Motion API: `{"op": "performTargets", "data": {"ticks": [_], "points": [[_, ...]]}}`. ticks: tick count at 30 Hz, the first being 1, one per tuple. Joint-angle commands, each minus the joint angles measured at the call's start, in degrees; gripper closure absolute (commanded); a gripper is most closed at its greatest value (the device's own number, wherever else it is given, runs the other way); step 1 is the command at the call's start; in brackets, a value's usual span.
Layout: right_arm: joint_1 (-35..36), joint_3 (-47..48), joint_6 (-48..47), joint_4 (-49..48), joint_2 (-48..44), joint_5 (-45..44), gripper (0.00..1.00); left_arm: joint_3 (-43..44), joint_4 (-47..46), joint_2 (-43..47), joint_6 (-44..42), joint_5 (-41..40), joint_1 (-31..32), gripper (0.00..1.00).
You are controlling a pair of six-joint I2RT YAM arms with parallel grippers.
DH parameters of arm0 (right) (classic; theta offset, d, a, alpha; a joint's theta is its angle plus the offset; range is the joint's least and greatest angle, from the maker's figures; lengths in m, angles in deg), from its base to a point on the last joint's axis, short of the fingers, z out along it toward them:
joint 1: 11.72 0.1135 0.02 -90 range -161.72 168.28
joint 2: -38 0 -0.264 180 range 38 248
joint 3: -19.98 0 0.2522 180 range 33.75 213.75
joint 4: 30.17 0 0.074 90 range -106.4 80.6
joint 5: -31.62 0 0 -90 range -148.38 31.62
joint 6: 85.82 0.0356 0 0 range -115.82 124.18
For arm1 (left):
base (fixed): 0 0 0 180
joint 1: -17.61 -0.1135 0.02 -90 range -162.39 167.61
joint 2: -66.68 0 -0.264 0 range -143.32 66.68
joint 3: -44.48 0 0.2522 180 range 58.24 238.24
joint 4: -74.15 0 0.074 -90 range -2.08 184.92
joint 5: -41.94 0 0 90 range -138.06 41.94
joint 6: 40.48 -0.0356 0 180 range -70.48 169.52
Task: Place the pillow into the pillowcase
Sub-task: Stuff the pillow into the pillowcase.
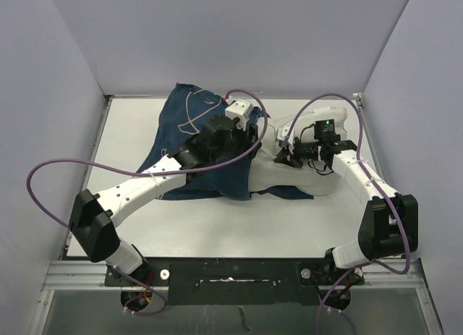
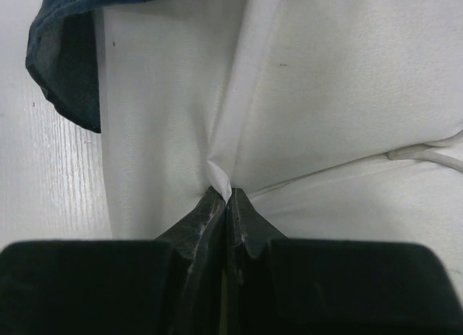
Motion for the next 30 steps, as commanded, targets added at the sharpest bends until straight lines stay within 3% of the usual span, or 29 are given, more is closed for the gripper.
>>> {"op": "performTargets", "data": {"ticks": [1, 3, 8, 13, 15, 17, 19, 23, 28, 30], "points": [[-0.1, -1.2, 4.4, 5.9, 0.7, 0.5, 1.00, 5.0, 14.5, -1.5, 4.2, -20.8, 2.9, 0.43], [-0.1, -1.1, 5.1, 5.6, 0.8, 0.6, 1.00, 6.4, 17.0, -2.7, 7.0, -21.1, 3.0, 0.42], [-0.1, -1.1, 6.9, 4.4, 0.9, 0.9, 1.00, 11.5, 21.0, -6.7, 7.9, -23.7, 4.6, 0.27], [0.0, -0.8, 7.1, 4.8, 0.6, 1.5, 1.00, 16.2, 18.9, -8.0, 0.7, -24.3, 3.7, 0.02], [0.2, -0.7, 5.7, 6.1, 0.4, 1.8, 1.00, 19.0, 16.8, -6.9, -5.5, -14.1, 0.0, 0.02], [0.3, -0.7, 4.0, 7.3, 0.1, 2.3, 1.00, 21.8, 14.3, -6.3, -5.8, 1.8, -6.7, 0.02], [0.3, -0.9, 2.9, 8.2, -0.2, 2.6, 1.00, 28.0, 16.3, -9.3, -7.6, 11.6, -11.6, 0.02], [0.4, -1.7, 2.2, 8.8, -0.7, 3.2, 1.00, 46.3, 27.2, -23.7, -17.0, 25.9, -14.8, 0.04], [1.1, -2.7, 1.5, 9.3, -1.7, 2.7, 1.00, 79.2, 42.9, -46.1, -16.9, 39.3, -18.0, 0.11], [1.2, -3.1, 1.6, 9.3, -2.0, 2.6, 1.00, 76.3, 36.2, -46.5, -13.8, 42.7, -17.8, 0.10]]}}
